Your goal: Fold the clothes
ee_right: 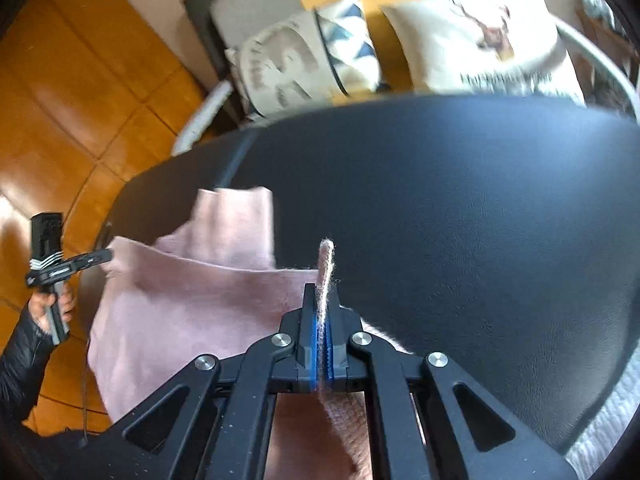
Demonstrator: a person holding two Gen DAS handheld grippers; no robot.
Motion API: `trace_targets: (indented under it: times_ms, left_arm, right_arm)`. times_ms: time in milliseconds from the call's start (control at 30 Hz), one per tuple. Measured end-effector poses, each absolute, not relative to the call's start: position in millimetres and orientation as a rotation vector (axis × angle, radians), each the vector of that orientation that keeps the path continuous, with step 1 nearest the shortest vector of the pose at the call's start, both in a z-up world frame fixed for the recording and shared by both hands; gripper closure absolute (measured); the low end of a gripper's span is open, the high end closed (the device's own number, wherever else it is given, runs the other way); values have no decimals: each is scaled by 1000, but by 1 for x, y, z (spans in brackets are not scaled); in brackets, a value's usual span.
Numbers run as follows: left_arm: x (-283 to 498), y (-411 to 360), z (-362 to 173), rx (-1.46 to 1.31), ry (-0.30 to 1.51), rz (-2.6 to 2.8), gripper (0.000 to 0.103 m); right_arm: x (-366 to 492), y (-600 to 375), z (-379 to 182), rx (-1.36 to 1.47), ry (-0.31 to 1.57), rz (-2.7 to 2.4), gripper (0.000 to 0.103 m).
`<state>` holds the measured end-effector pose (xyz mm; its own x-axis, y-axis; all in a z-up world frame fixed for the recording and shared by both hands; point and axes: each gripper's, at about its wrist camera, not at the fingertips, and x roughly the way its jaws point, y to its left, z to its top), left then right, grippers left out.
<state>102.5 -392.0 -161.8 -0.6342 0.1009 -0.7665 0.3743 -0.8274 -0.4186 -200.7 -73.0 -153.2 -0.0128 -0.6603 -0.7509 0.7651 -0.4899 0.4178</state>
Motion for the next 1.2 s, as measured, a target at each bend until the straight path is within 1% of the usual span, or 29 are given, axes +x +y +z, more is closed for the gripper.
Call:
trace_targets:
  times_ms: [133,300,433,633,733,833,900,1000,1033,1100,1133,1200]
  left_arm:
    - [117,-384,-150,1222,838,-2601,98]
    - [147,-371,-145,1225,806,-2616,98]
    - [174,-358,-155,1274,778,-2599,98]
    - [202,-351,-185,1368,748,-2510,98]
    - [212,-355,-184,1346,768,-2493,98]
    - [219,-362,-173,1296,784,-2491,98]
    - [216,-368,-157,1230,786,-2516,97]
    - [191,-367,-134,1152,760,-2577,94]
    - [173,-362,-128,1144,737,-2607,90]
    - [141,-349,-128,1178,708,-2651,88]
    - [124,-342,-128,1196,694,-2673,88]
    - [95,-330,-133,1254,665,-2698,88]
  right_arm:
    - [-173,-54,-121,1065,105,-1702,100]
    - [-123,-33,-106,969,124,-1614,100]
    - [-90,-16,-125,1030,166,-1543,100]
    - [-80,-2,-167,1171,185,-1525,99]
    - [-81,-1,-172,1189,198,-1552,91]
    - [-85,-1,-167,1185,206,-1574,91]
    - [-88,-2,-166,1187,213,-1584,91]
    - [-90,-1,-166,1201,204,-1596,91]
    - [-91,0,-166,1204,198,-1600,91]
    - [-87,5,-159,1187,178,-1602,91]
    - [-85,7,-154,1178,175,-1603,89]
    - [-84,17,-139,1147,151,-1618,79]
